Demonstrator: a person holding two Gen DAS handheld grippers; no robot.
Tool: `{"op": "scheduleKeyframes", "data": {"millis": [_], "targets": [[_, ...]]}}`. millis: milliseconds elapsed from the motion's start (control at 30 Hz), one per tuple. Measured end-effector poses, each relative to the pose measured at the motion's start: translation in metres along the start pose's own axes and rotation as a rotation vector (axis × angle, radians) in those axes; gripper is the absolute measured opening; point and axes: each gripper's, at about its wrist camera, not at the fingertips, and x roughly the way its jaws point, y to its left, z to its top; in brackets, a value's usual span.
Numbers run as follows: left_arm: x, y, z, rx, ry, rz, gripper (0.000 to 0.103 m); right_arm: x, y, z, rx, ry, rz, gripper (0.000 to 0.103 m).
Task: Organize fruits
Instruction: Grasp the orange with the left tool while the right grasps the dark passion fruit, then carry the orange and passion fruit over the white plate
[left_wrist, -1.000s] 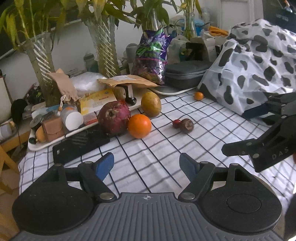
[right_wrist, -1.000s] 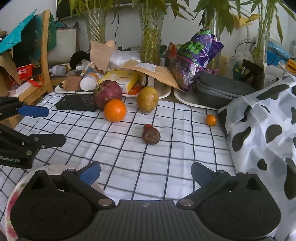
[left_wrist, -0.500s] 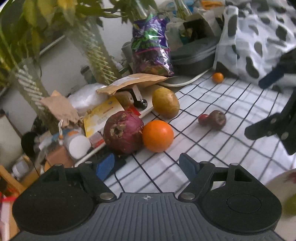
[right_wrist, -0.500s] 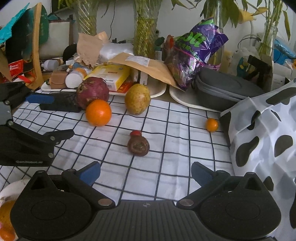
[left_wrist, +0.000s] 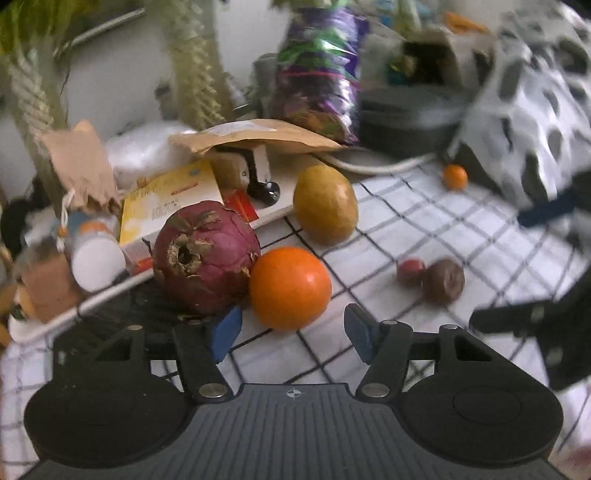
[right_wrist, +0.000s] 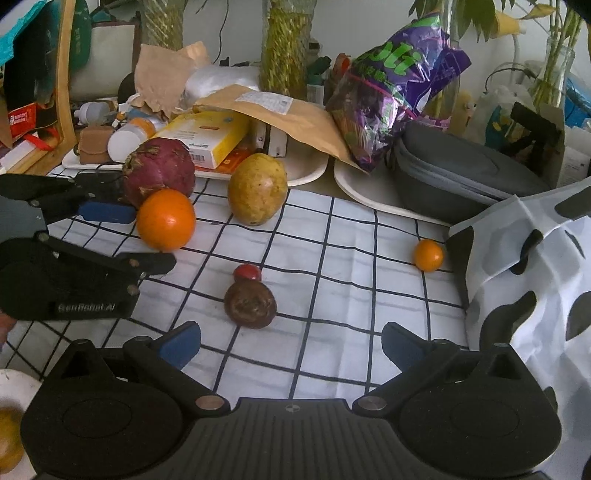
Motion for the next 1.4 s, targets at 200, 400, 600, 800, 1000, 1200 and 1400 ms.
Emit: {"op": "scheduleKeyframes", "data": {"millis": [200,400,600,800,1000,1200,1400], "targets": [[0.006,0.01,0.009,-0.135,-0.012,-0.047,0.06,0.015,-0.001,0.001,-0.009,0.007,0.023,0.103],[0.01,0.018,0.017,-0.241,0.008,-0.078,0.058,0.027,0.004,0.003,-0.052,-0.025,0.044,0.103],[0.013,0.033,0.019,-0.377,0.051,-0.122,0.05,0.032,0.016,0.004,-0.108,-0.059,0.044,0.085],[0.005,0.034,0.019,-0.345,0.043,-0.152,0.049,0.028,0.021,0.007,-0.134,-0.065,0.071,0.033],[-0.019,0.029,0.022,-0.279,0.004,-0.137,0.049,0.006,0.022,0.006,-0.126,-0.078,0.089,0.033],[-0.051,0.024,0.018,-0.222,-0.036,-0.139,0.049,-0.023,0.022,-0.002,-0.106,-0.095,0.113,0.033],[-0.088,0.012,0.005,-0.162,-0.06,-0.148,0.049,-0.058,0.028,-0.015,-0.075,-0.118,0.149,0.033]]}}
